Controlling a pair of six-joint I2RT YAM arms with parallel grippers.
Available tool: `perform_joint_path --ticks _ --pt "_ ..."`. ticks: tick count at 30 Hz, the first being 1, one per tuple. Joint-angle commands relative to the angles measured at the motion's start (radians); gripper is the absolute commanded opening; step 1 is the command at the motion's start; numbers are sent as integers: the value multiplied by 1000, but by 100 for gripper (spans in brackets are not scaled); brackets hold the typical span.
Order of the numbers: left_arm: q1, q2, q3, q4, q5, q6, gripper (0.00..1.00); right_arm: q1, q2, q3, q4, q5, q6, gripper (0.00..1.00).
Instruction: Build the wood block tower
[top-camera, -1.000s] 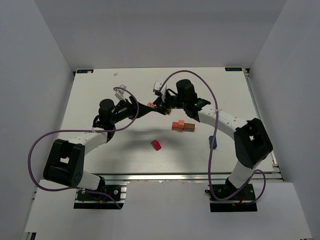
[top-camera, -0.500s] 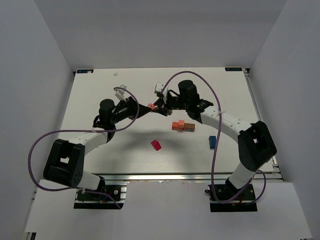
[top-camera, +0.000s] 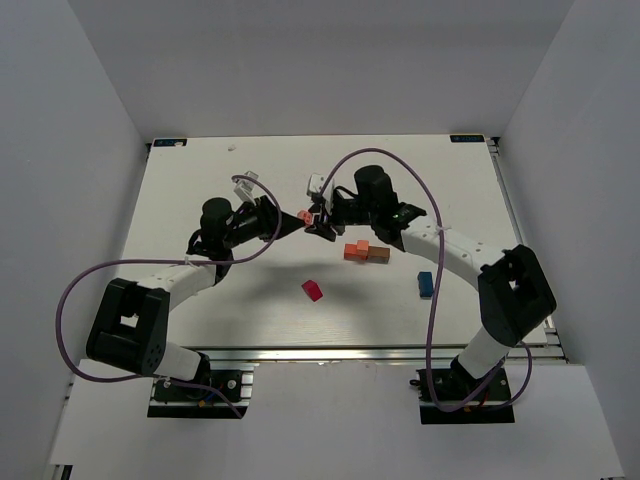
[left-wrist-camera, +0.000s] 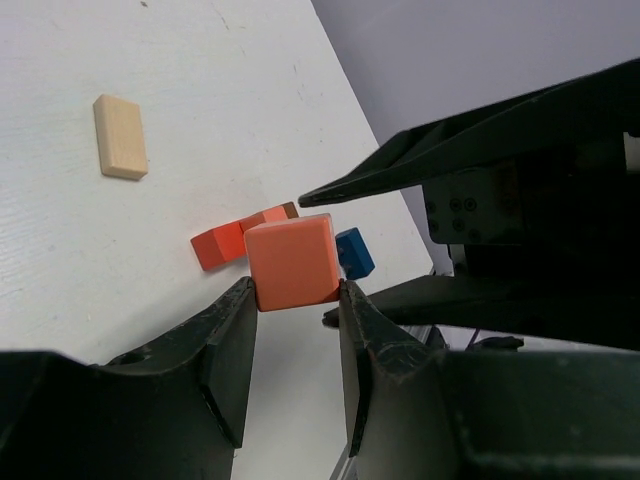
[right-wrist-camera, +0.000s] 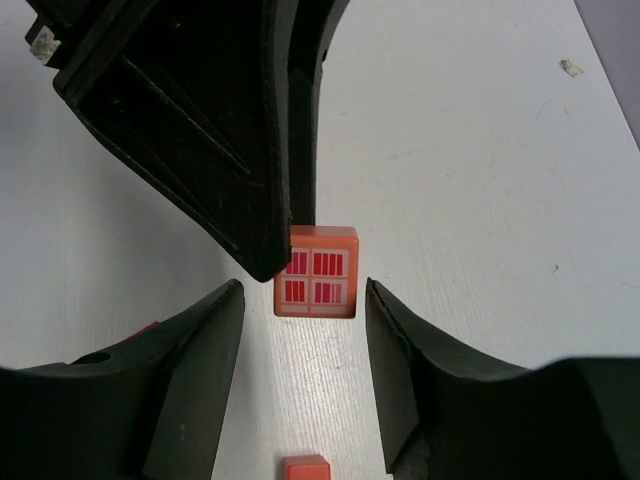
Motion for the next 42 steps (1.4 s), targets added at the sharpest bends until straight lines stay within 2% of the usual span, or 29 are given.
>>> perform_joint_path --ticks 1,6,8,9,10,14,18,22,29,33,37,42 --pt "-10 -27 36 -11 48 67 0 19 -43 42 -44 -19 18 58" --pt "-10 -20 79 -77 151 216 0 18 -64 116 -223 -8 -22 75" --pt "-10 -24 91 -129 175 295 0 8 -78 162 -354 -40 -77 80" --pt "-8 -27 85 -129 195 320 0 4 -102 171 -388 -78 -98 89" --pt "-8 -35 81 -138 218 347 0 -8 -116 177 -434 -92 -125 89" --pt "-11 -76 76 -239 274 562 0 -48 -170 223 -547 -109 -203 89" --pt "-14 -131 56 -290 246 650 0 -107 -170 309 -688 -189 -246 89" --pt "-25 -165 3 -226 373 699 0 -116 -162 316 -781 -258 -303 86" --pt "-42 -207 -4 -296 410 843 0 -101 -109 311 -790 -352 -298 77" --pt "-50 -208 45 -393 390 912 0 -38 -90 271 -769 -234 -321 76" --pt "-65 -210 67 -489 358 980 0 -5 -75 259 -706 -169 -260 73" --pt "-79 -246 35 -447 383 1003 0 -2 -49 253 -626 -191 -157 69"
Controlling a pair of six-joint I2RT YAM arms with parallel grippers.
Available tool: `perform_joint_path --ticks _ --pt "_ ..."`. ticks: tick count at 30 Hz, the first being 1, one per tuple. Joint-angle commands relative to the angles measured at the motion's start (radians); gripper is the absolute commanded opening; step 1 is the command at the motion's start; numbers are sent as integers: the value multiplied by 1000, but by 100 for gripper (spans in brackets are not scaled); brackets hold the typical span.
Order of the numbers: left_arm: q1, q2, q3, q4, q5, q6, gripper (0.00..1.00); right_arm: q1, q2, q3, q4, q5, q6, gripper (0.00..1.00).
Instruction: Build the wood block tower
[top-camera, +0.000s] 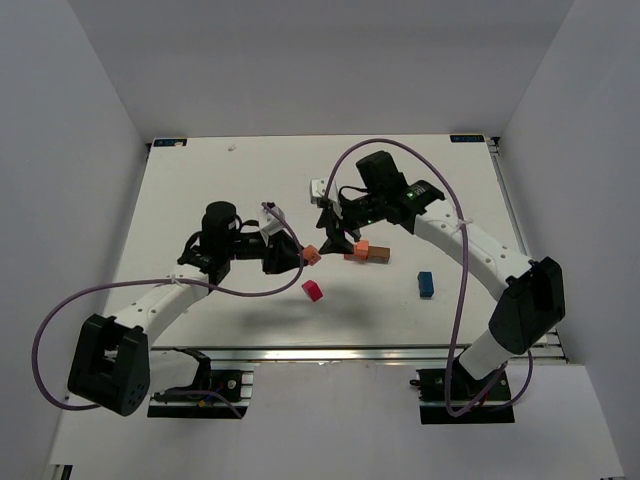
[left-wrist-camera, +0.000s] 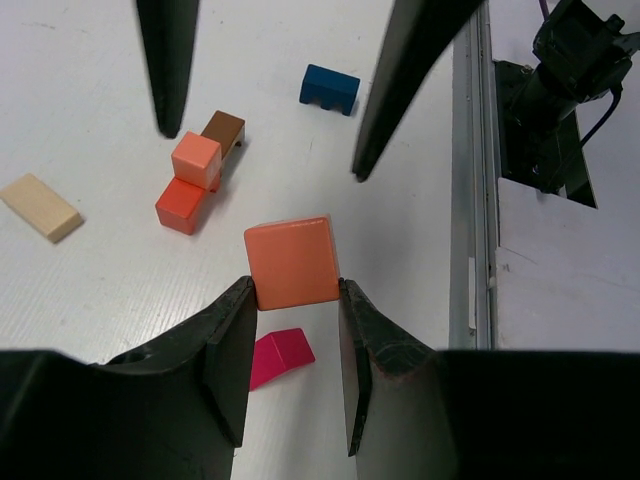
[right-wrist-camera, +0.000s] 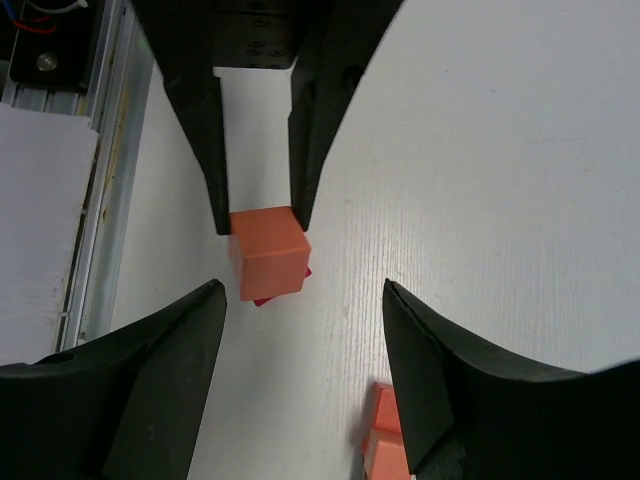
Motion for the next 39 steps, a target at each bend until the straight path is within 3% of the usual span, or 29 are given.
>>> perform_joint_path --ticks 1,8,11,16,19,24,32,36,39 --pt "-11 -55 1 8 25 51 0 -1 16 -3 74 -8 69 69" --pt "-17 -74 4 -9 29 71 0 7 20 -20 69 -37 52 69" --pt "-17 -94 -15 69 19 12 0 7 17 -23 75 -36 54 69" --pt "-17 -155 -122 394 -181 -272 0 -5 -22 -37 173 -2 146 72" --pt "-17 -186 -206 598 -277 -361 0 -33 -67 -69 248 9 216 71" --pt "-17 -177 -303 989 -421 -527 0 -123 -113 -115 416 -111 428 68" --pt "3 -25 -320 1433 -400 -783 0 -148 -131 -221 791 -333 715 68" --pt "24 98 -269 1680 -314 -941 0 -150 -128 -270 971 -416 876 67" --pt "26 150 -228 1680 -282 -980 0 -148 -144 -297 1052 -436 925 67"
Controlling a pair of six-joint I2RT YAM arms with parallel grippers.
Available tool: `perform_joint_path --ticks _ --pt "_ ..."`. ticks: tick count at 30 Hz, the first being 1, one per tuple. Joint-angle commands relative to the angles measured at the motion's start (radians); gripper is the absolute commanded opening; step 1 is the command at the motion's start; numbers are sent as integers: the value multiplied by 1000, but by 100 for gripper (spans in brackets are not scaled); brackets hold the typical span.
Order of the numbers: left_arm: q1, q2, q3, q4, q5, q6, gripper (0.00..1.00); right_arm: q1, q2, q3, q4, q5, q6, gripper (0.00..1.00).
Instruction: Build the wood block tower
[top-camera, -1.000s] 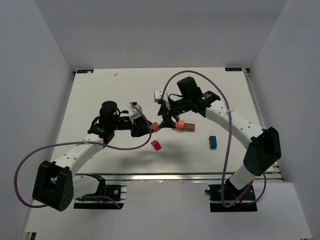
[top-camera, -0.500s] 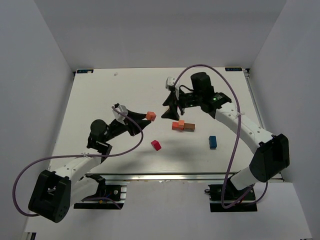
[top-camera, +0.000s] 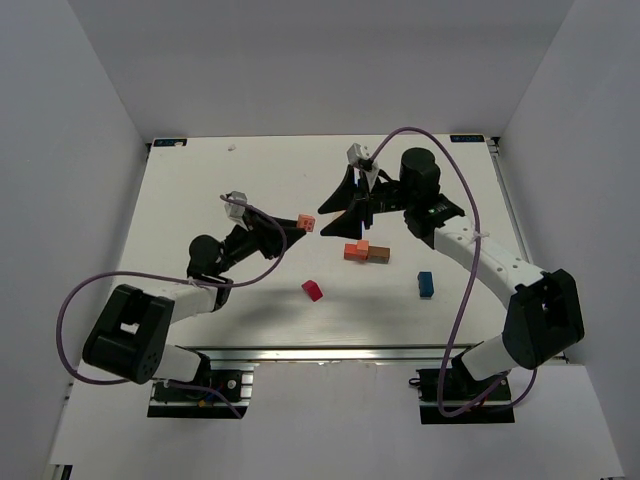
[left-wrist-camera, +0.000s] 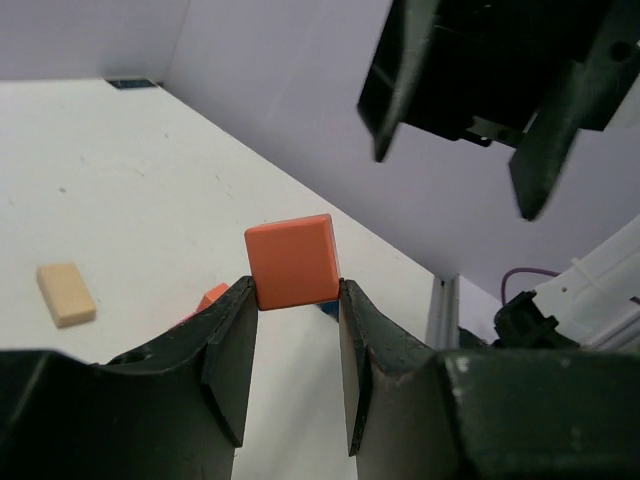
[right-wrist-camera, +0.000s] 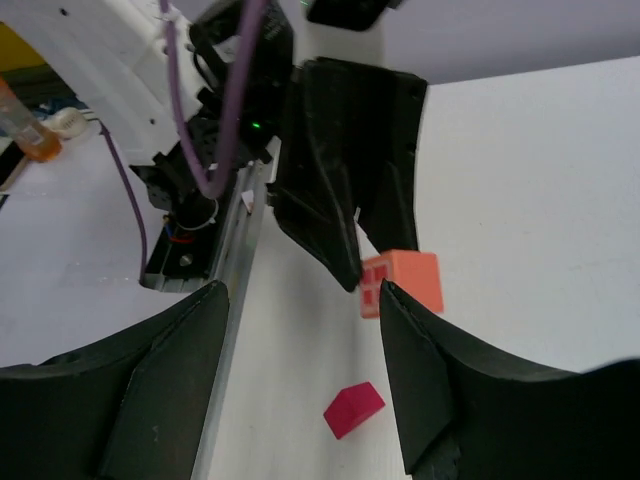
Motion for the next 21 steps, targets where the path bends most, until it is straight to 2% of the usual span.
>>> perform_joint_path --ticks 1,10,14,21 --pt "6 12 57 522 50 -110 0 0 -42 -27 220 -84 146 67" --pt "6 -96 26 521 46 -84 0 -2 -11 -46 176 93 219 66" --pt "6 -107 28 521 51 -81 0 1 33 -49 269 52 391 66" --pt "6 -115 25 521 39 -90 0 19 1 -77 337 94 428 62"
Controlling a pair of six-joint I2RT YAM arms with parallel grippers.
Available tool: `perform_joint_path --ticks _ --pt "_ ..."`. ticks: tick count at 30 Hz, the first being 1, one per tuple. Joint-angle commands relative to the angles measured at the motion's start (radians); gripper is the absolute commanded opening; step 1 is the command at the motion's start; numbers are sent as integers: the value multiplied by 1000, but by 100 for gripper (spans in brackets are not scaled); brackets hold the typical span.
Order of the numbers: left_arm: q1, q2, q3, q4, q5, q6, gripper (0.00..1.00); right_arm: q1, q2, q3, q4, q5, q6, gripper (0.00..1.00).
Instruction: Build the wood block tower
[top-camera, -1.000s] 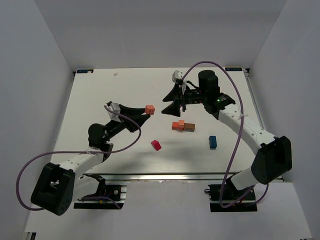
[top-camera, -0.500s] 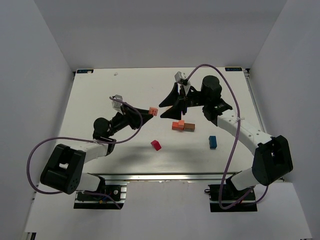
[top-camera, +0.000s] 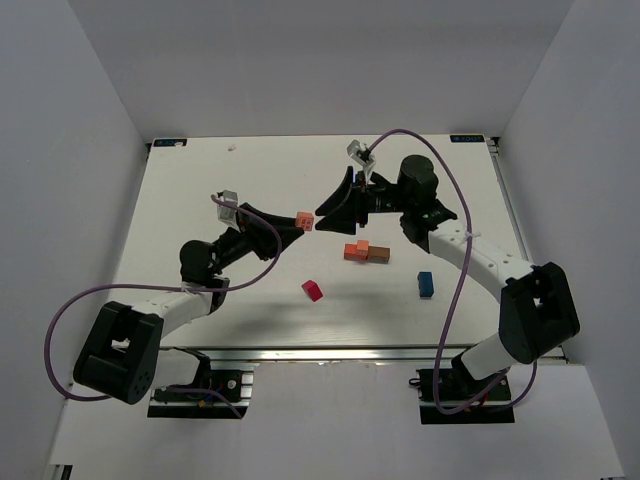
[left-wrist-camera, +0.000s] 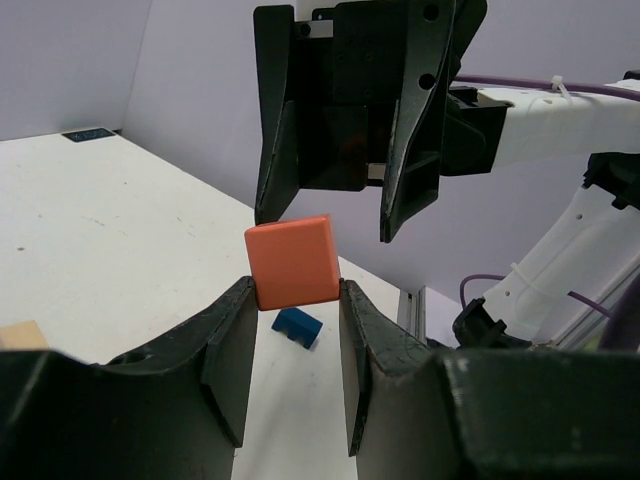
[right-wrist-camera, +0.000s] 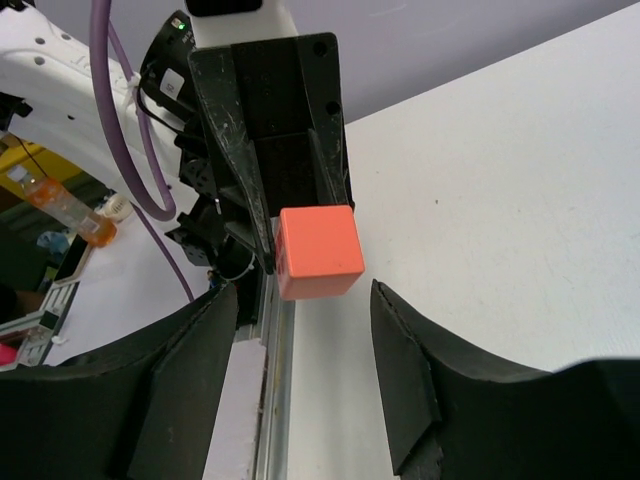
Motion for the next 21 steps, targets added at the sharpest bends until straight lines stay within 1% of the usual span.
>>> perform_joint_path --ticks 1,4,9,14,21 --pt "3 -34 4 490 -7 -3 0 16 -33 -7 95 28 54 61" --pt "3 -47 -4 488 -13 -3 0 23 -33 -10 91 61 52 59" --pt "3 -57 -10 490 -16 -10 0 33 -3 -4 108 67 70 58" --pt "3 -75 -14 488 -18 -11 0 43 1 2 112 73 64 52" --pt "3 -78 -10 490 -16 -15 0 56 15 21 134 61 80 52"
